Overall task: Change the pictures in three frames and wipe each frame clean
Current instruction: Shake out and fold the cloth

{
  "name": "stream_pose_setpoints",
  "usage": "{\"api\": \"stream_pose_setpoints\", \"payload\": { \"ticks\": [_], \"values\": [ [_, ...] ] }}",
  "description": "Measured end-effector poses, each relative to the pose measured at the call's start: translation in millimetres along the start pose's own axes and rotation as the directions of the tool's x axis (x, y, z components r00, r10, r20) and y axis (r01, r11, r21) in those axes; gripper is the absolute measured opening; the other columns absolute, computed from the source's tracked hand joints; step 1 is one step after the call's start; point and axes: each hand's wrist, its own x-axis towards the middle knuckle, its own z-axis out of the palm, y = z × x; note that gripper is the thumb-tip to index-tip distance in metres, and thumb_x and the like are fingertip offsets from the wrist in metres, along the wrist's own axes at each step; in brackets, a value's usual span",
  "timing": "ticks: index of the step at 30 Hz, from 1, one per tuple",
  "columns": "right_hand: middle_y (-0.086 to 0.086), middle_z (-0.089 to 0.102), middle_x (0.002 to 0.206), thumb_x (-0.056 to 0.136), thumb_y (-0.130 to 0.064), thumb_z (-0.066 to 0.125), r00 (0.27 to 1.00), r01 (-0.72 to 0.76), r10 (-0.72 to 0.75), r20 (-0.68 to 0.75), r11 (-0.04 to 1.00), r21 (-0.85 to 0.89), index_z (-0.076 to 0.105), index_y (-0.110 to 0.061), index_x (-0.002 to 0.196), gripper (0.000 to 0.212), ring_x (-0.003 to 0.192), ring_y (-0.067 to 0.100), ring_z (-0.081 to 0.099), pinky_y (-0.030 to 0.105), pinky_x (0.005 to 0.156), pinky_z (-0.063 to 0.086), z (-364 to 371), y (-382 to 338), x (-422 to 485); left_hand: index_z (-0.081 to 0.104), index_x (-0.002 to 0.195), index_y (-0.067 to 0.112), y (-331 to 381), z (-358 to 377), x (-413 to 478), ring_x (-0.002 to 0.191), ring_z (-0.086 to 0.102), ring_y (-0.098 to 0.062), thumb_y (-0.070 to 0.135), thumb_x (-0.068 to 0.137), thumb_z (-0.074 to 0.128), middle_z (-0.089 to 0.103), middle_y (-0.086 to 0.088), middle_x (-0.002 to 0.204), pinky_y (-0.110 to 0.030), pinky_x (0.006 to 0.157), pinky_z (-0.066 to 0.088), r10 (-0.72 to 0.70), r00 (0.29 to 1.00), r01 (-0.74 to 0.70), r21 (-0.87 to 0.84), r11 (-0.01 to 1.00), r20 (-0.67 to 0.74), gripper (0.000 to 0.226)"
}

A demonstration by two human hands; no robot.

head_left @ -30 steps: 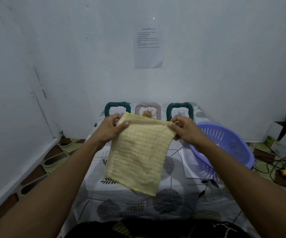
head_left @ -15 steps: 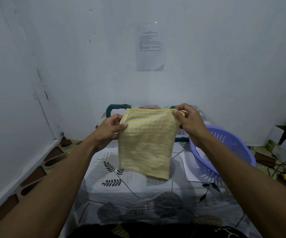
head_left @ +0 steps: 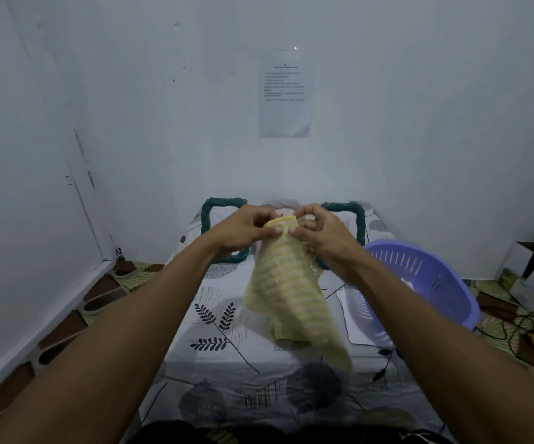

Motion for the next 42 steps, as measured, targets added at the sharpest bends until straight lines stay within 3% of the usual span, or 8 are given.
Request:
{"api": "stream_pose_setpoints", "payload": {
  "ticks": [2, 7, 11, 15, 24, 28, 32, 42],
  "values": [
    [0.008, 0.069, 0.098, 0.083, -0.008, 0.072, 0.997, -0.074, 0.074, 0.003, 0.997, 0.028, 0.057, -0.012, 0.109, 0.03, 0.081, 0.019, 0.068, 0.029, 0.064, 0.053, 0, 27, -12, 0.06, 0.093, -0.004, -7, -2, -3, 0.082, 0.05, -0.016, 0.014, 0.092, 0.061, 0.055, -0.006, 0.085, -0.032, 0.075, 0.041, -0.029, 0.997, 0.027, -0.037, 0.999, -0.07, 0.018],
    [-0.004, 0.074, 0.099, 0.093, -0.013, 0.061, 0.988, -0.138, 0.154, 0.02, 0.93, -0.342, 0.07, -0.019, 0.102, 0.014, 0.094, 0.014, 0.069, 0.032, 0.082, 0.055, -4, 78, -43, 0.057, 0.076, 0.016, -11, -26, -14, 0.076, 0.047, -0.016, 0.013, 0.093, 0.057, 0.054, -0.001, 0.077, -0.03, 0.065, 0.037, -0.089, 0.949, 0.048, -0.139, 0.989, -0.304, 0.017],
    [-0.004, 0.074, 0.091, 0.095, -0.018, 0.058, 0.986, -0.164, 0.162, -0.04, 0.888, -0.429, 0.068, -0.02, 0.088, 0.013, 0.086, 0.011, 0.068, 0.029, 0.077, 0.053, -19, 74, -47, 0.057, 0.077, 0.015, -22, -48, -27, 0.059, 0.048, -0.005, 0.009, 0.092, 0.056, 0.055, 0.001, 0.071, -0.015, 0.05, 0.037, -0.117, 0.896, 0.085, -0.094, 0.992, -0.428, 0.017],
    [-0.002, 0.071, 0.088, 0.094, -0.023, 0.061, 0.997, -0.069, 0.054, -0.048, 0.891, -0.449, 0.07, -0.018, 0.088, 0.012, 0.078, 0.007, 0.064, 0.023, 0.069, 0.052, -25, 48, -38, 0.067, 0.089, 0.015, -45, -60, -36, 0.074, 0.054, -0.01, 0.012, 0.093, 0.055, 0.064, 0.003, 0.083, -0.026, 0.067, 0.042, -0.17, 0.897, 0.196, 0.021, 0.98, -0.409, 0.013],
    [-0.013, 0.068, 0.085, 0.091, -0.022, 0.064, 0.99, 0.062, 0.037, 0.134, 0.75, -0.658, 0.072, -0.022, 0.088, 0.008, 0.079, -0.005, 0.061, 0.01, 0.069, 0.047, -24, 1, -23, 0.063, 0.087, 0.006, -79, -49, -42, 0.084, 0.051, -0.021, 0.011, 0.088, 0.06, 0.059, -0.006, 0.093, -0.03, 0.069, 0.036, -0.121, 0.849, 0.37, 0.416, 0.831, -0.515, 0.007],
    [0.001, 0.066, 0.095, 0.088, -0.023, 0.067, 0.993, -0.065, -0.029, -0.112, 0.657, -0.751, 0.068, -0.017, 0.095, 0.009, 0.088, 0.015, 0.062, 0.021, 0.063, 0.047, -24, 1, -10, 0.055, 0.072, 0.01, -74, -46, -46, 0.066, 0.044, -0.018, 0.013, 0.086, 0.056, 0.054, -0.006, 0.071, -0.03, 0.061, 0.036, -0.133, 0.83, 0.31, 0.249, 0.917, -0.542, 0.015],
    [0.013, 0.058, 0.082, 0.091, -0.01, 0.061, 0.934, -0.285, 0.166, -0.316, 0.88, -0.381, 0.058, -0.016, 0.096, 0.009, 0.064, 0.022, 0.054, 0.027, 0.045, 0.047, -24, 3, -6, 0.055, 0.078, 0.004, -56, -42, -48, 0.062, 0.047, -0.017, 0.013, 0.088, 0.057, 0.052, -0.007, 0.065, -0.028, 0.058, 0.043, -0.183, 0.842, 0.246, 0.058, 0.968, -0.508, 0.014],
    [0.016, 0.064, 0.079, 0.087, 0.013, 0.038, 0.947, -0.322, 0.321, -0.027, 0.943, -0.079, 0.067, 0.003, 0.097, 0.032, 0.066, 0.02, 0.066, 0.035, 0.068, 0.059, 13, -13, -3, 0.061, 0.087, 0.011, -31, 13, -37, 0.08, 0.061, -0.014, 0.015, 0.09, 0.064, 0.062, -0.006, 0.086, -0.026, 0.071, 0.053, -0.025, 0.991, 0.029, 0.027, 0.999, -0.135, 0.006]
  ]
}}
